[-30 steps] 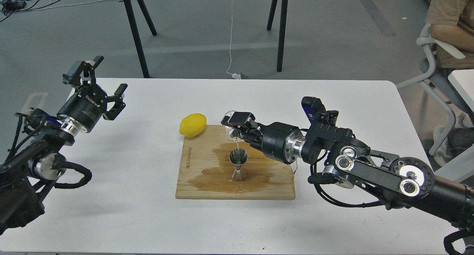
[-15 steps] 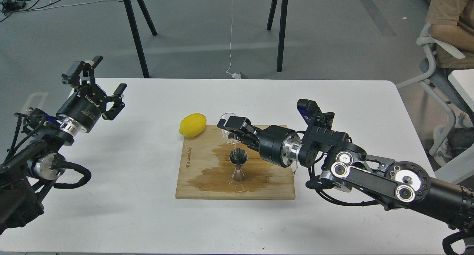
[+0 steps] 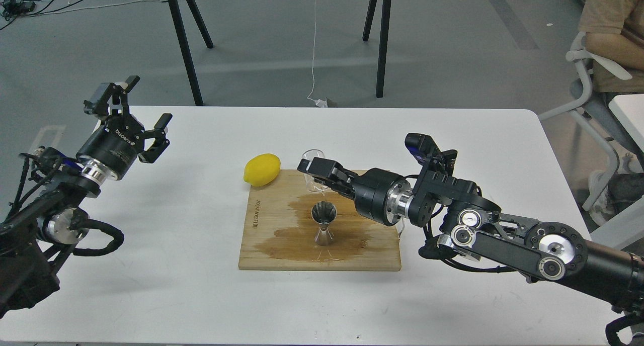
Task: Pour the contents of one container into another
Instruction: 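Tilt the clear glass over the jigger to pour, then carry the clear glass back and lower it onto the table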
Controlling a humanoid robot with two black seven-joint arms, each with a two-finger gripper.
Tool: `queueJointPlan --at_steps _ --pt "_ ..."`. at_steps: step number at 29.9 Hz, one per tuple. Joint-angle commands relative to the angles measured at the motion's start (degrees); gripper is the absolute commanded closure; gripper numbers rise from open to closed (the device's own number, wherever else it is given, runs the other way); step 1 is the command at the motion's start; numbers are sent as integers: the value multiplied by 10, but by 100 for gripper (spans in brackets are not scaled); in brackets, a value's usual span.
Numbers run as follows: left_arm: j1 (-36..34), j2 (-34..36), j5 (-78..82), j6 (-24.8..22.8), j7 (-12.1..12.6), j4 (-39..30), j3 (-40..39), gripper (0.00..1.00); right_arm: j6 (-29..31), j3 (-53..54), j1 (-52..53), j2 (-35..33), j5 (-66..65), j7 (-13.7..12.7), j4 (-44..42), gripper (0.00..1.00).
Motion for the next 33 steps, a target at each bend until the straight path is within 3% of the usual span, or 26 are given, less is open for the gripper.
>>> queueJointPlan --at_steps 1,33 --pt "-1 -1 0 0 0 1 0 0 0 -4 0 0 -5 2 0 55" --pt "-3 -4 0 0 0 12 0 0 -9 0 1 -8 -27 11 -6 55"
